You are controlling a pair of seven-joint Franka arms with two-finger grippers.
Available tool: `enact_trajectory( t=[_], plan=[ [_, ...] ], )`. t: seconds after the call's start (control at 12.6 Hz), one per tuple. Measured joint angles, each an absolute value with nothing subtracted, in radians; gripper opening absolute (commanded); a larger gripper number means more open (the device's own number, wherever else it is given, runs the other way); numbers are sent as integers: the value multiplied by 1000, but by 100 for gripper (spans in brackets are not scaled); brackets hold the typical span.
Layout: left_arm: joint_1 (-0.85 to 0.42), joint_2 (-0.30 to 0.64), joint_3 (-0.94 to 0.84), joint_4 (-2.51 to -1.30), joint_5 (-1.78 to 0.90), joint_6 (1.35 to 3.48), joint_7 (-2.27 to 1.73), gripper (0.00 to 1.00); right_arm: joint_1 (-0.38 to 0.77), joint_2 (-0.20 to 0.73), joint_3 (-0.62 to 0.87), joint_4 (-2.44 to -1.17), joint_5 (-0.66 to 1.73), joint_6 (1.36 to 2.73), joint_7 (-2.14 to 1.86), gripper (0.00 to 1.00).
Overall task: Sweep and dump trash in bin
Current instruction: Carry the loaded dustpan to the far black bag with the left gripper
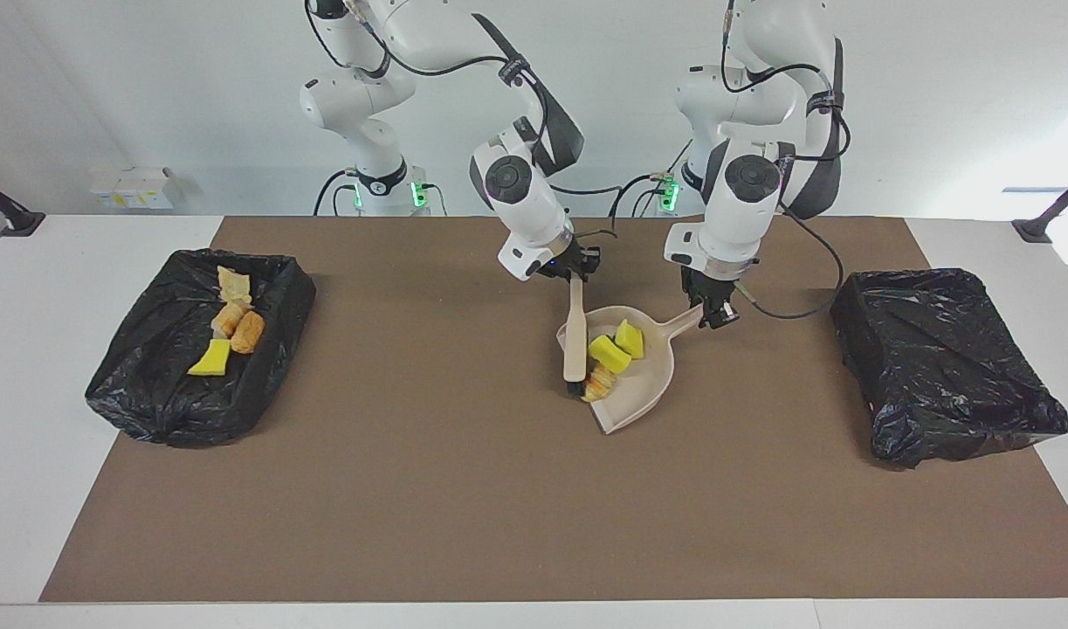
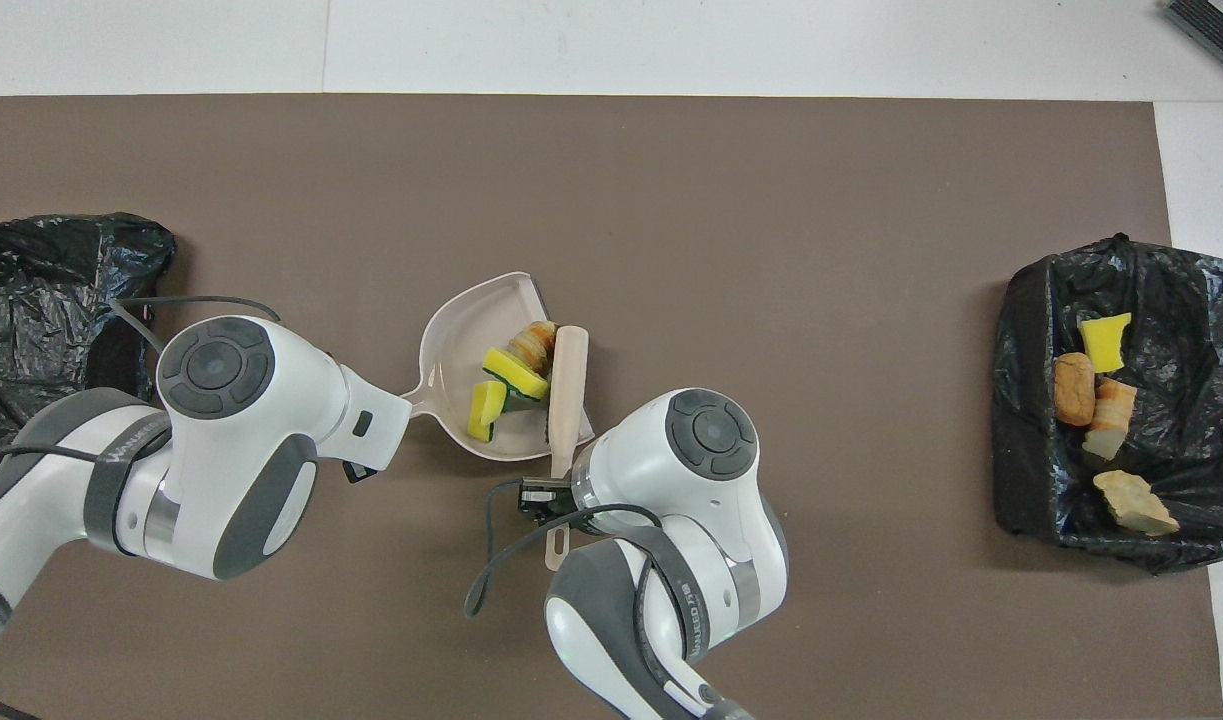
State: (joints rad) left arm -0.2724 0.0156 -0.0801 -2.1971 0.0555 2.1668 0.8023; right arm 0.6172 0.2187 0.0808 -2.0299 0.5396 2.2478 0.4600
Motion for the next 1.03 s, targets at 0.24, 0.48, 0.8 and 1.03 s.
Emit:
enact_trajectory(
  t=[0.24, 0.48, 0.8, 1.03],
  plan=[
    [-232, 15, -76, -2197, 7, 2174, 786, 0, 613, 191, 72, -2015, 540, 2216, 460, 0],
    [-185, 8, -74, -2197, -79, 2187, 779, 0, 570, 129, 65, -2014, 537, 2122, 460, 0],
    [-117, -50, -70, -2192, -102, 2186, 776, 0, 501, 58, 62, -2015, 433, 1986, 460, 0],
    [-27, -91, -67, -2139, -103, 2142, 767, 0, 496, 35, 66, -2041, 354, 1960, 460, 0]
  ],
)
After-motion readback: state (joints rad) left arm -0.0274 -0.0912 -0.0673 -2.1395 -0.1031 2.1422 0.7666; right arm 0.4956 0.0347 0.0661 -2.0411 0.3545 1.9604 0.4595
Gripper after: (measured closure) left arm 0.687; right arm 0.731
